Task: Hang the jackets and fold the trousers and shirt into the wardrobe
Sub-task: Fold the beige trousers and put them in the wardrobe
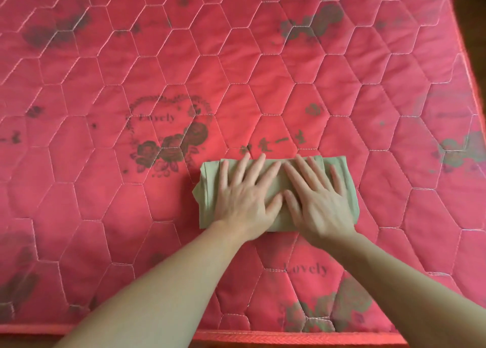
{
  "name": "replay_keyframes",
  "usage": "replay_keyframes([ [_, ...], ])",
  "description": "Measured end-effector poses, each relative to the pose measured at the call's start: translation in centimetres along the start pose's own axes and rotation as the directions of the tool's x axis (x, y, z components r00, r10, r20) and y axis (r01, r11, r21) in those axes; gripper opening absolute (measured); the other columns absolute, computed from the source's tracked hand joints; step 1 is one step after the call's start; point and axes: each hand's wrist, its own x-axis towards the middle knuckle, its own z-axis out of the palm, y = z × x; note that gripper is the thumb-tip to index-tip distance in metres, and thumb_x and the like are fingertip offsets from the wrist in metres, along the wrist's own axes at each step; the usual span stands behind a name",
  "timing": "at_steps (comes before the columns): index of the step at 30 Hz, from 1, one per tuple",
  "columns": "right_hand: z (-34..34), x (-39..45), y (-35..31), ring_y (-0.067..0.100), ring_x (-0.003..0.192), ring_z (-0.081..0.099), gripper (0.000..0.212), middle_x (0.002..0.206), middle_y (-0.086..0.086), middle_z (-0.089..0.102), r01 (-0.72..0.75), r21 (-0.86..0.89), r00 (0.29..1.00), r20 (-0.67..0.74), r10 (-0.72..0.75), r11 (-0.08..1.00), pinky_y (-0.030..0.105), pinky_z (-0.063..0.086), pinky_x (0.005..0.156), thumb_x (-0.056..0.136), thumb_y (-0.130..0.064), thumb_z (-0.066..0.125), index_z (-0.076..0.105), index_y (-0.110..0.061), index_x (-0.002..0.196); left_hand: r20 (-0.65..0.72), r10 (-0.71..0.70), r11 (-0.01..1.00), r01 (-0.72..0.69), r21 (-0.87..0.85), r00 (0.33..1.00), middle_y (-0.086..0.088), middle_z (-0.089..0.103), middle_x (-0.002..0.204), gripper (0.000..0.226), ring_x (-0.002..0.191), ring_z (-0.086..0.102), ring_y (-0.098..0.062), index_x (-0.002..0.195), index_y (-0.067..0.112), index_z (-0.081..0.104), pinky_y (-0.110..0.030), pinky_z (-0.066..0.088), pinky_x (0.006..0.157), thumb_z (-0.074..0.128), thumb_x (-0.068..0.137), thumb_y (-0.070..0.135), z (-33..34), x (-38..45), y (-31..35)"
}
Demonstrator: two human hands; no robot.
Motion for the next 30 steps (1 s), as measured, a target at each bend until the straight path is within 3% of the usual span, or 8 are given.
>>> replay_keyframes([
  [6,3.1,1.3,2.6,0.025,0.143,0.033,0.058,0.155,0.004,0.036,0.024,-0.016,0.998,-0.06,-0.025,1.0,0.049,0.02,0.115,0.093,-0.043,0.036,0.042,-0.02,0.146,-0.158,0.032,0.999,-0.032,-0.001,0.987,0.004,0.039,0.154,0.064,0.144,0.031,-0.026,0.147,0.034,0.04,-0.056,0.012,0.117,0.039,0.087,0.056,2.8,1.5,-0.6],
  [11,0.8,0.9,1.6,0.024,0.146,0.025,0.068,0.158,0.005,0.029,0.009,-0.146,0.997,0.071,0.001,0.989,0.049,0.02,0.115,0.091,-0.052,0.023,0.034,-0.02,0.15,-0.04,0.006,0.998,-0.004,0.06,0.999,0.004,0.02,0.162,0.068,0.15,0.013,-0.024,0.153,0.036,0.021,-0.056,0.002,0.118,0.02,0.089,0.059,1.3,0.8,0.1],
  [14,-1.3,3.0,1.3,0.02,0.144,0.025,0.086,0.155,0.0,0.032,0.065,-0.169,0.982,0.189,-0.032,0.984,0.046,0.02,0.113,0.075,-0.063,0.02,0.029,-0.022,0.15,-0.02,0.011,0.997,-0.009,0.081,1.0,0.004,0.011,0.164,0.068,0.151,0.005,-0.021,0.155,0.034,0.015,-0.054,0.0,0.119,0.018,0.091,0.059,1.1,-0.7,-0.3],
  [19,-1.7,6.0,0.3,0.022,0.122,0.045,0.086,0.122,-0.004,0.054,-0.124,-0.161,0.947,0.276,0.165,0.979,0.047,0.028,0.096,0.058,-0.082,0.029,0.052,-0.027,0.119,-0.108,-0.25,0.96,0.231,-0.161,0.962,0.005,0.013,0.163,0.069,0.151,0.006,-0.018,0.153,0.035,0.025,-0.045,0.002,0.121,0.031,0.09,0.061,2.6,-4.3,-0.1],
  [22,-1.5,5.3,0.1,0.02,0.103,0.056,0.084,0.097,-0.01,0.063,-0.241,-0.177,0.853,0.431,0.295,0.954,0.047,0.028,0.091,0.051,-0.095,0.037,0.058,-0.026,0.095,-0.095,-0.251,0.96,0.235,-0.155,0.963,0.007,0.007,0.164,0.074,0.151,0.004,-0.017,0.154,0.038,0.017,-0.046,-0.001,0.121,0.025,0.087,0.068,2.6,-4.9,-0.8],
  [25,-1.4,2.4,0.0,0.014,0.083,0.061,0.073,0.088,-0.007,0.067,-0.422,0.075,0.753,0.583,0.304,0.904,0.035,0.047,0.079,0.052,-0.091,0.054,0.062,-0.028,0.09,-0.021,-0.321,0.94,0.316,-0.128,0.947,0.007,0.0,0.164,0.088,0.15,-0.002,-0.016,0.153,0.042,0.002,-0.05,-0.002,0.12,0.025,0.078,0.083,2.4,-6.1,-2.5],
  [27,-1.0,0.1,-0.4,0.011,0.078,0.065,0.063,0.089,-0.006,0.07,-0.522,0.257,0.754,0.585,0.299,0.814,0.028,0.052,0.064,0.059,-0.08,0.065,0.066,-0.027,0.093,0.009,-0.534,0.826,0.523,-0.208,0.846,0.0,0.01,0.163,0.101,0.148,0.012,-0.024,0.153,0.038,0.006,-0.051,0.01,0.117,0.037,0.071,0.088,2.2,-7.5,-2.1],
  [30,-1.2,-2.4,-1.9,0.014,0.073,0.072,0.054,0.083,-0.004,0.075,-0.631,0.435,0.732,0.609,0.306,0.643,0.033,0.06,0.066,0.065,-0.065,0.076,0.071,-0.021,0.094,0.061,-0.67,0.656,0.628,-0.419,0.74,-0.001,0.028,0.155,0.098,0.136,0.037,-0.027,0.151,0.033,0.016,-0.046,0.03,0.106,0.054,0.072,0.076,1.0,-9.2,0.1],
])
